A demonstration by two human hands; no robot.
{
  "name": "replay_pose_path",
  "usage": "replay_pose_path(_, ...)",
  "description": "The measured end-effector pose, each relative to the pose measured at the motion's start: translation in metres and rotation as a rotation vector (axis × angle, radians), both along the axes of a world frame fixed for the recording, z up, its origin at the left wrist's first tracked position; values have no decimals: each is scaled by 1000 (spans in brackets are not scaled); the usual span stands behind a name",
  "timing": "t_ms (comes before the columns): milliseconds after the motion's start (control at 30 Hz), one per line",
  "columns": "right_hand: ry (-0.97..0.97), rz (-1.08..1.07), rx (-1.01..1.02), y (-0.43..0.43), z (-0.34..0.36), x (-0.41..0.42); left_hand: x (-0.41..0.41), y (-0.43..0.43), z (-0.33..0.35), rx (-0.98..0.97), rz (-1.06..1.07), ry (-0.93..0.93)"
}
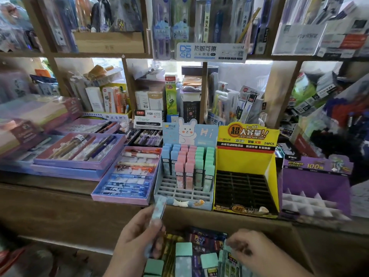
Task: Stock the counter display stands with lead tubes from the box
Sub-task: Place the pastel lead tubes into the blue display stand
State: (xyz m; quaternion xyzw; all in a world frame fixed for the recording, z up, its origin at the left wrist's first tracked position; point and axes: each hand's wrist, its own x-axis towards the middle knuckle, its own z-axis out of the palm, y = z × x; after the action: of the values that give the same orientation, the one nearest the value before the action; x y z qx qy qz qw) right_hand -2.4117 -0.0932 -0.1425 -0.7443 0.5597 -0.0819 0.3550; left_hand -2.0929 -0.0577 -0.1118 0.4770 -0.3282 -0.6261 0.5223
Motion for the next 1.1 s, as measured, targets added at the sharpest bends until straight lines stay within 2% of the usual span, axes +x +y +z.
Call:
replay_pose_path(167,-14,-34,63,-3,-14,-11,-2,2,10,-21,6,-106)
replay_pose_path(267,-32,-60,91,-5,-18,-17,2,-3,20,-12,-13,-239)
replay_pose_path(400,-41,-58,80,-6,-21,-20,16,-17,36,-110,-67,-577)
replay_pose_path(533,-45,-60,72,-5,-23,-21,28,-40,55,-272,18,-976)
replay_pose_path(667,-60,-65,94,-4,-25,-22,30,-68,74,-391,71,-1144)
replay_pose_path(900,-72,-70,108,-5,-25,-23,19,-107,83,-449,57,-1300)
replay_pose_path(1100,-74,-81,102,-3,-24,-24,12,-118,80,-451,32,-1270)
